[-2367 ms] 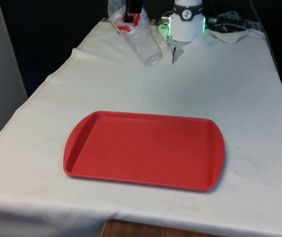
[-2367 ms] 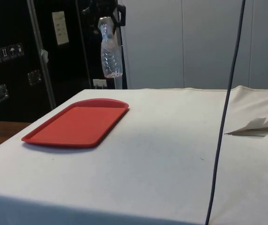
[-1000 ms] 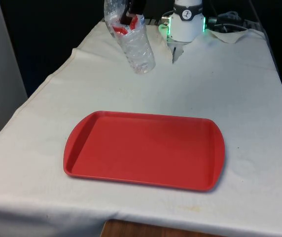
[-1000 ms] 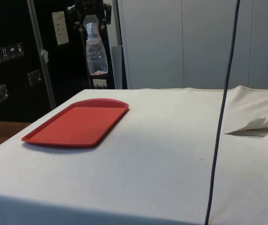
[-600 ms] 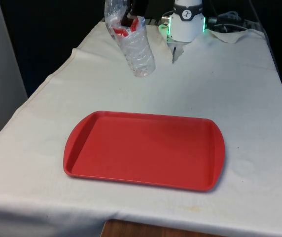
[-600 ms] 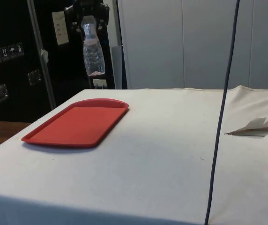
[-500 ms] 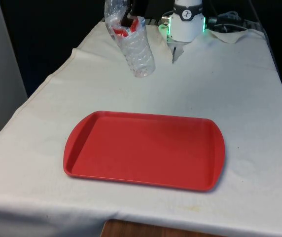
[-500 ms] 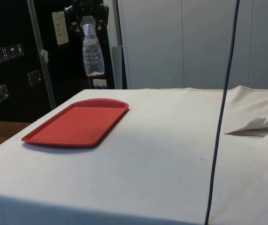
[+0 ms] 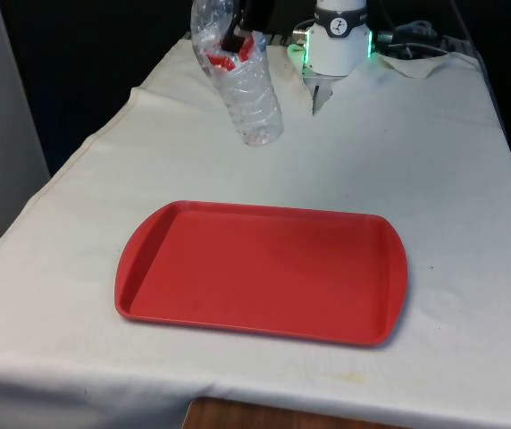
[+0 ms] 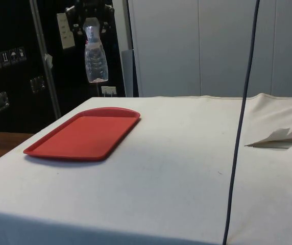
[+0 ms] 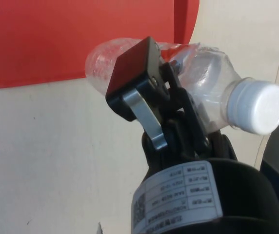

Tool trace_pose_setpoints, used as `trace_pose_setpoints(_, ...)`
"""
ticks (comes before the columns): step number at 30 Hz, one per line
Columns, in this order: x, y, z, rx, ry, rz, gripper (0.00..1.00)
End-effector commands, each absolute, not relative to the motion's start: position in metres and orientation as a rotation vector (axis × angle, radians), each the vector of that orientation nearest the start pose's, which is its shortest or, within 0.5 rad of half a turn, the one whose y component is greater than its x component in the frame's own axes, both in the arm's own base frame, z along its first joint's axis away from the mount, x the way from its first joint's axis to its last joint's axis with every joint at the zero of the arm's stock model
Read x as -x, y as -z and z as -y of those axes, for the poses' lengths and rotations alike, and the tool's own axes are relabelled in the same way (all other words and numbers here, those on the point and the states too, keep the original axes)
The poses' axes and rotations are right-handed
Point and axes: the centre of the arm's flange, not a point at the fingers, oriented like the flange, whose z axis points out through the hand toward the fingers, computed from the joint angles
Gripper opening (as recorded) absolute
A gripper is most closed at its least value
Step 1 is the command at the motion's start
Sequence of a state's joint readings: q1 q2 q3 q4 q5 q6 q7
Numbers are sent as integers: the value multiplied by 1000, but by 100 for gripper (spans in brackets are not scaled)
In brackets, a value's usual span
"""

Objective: Place the bottle upright on the tray.

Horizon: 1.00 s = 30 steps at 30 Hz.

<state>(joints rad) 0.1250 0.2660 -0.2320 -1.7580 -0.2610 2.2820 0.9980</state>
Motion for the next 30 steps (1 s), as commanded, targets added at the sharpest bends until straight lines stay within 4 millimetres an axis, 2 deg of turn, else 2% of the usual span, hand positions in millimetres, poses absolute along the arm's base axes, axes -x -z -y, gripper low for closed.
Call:
trace_pose_setpoints(1, -654, -447, 63, 2875, 581, -1466, 0)
trace_pose_setpoints(13, -662, -447, 54, 2885, 653, -1408, 0)
trace_pose_setpoints(30, -664, -429, 46, 2871, 734, -1337, 0)
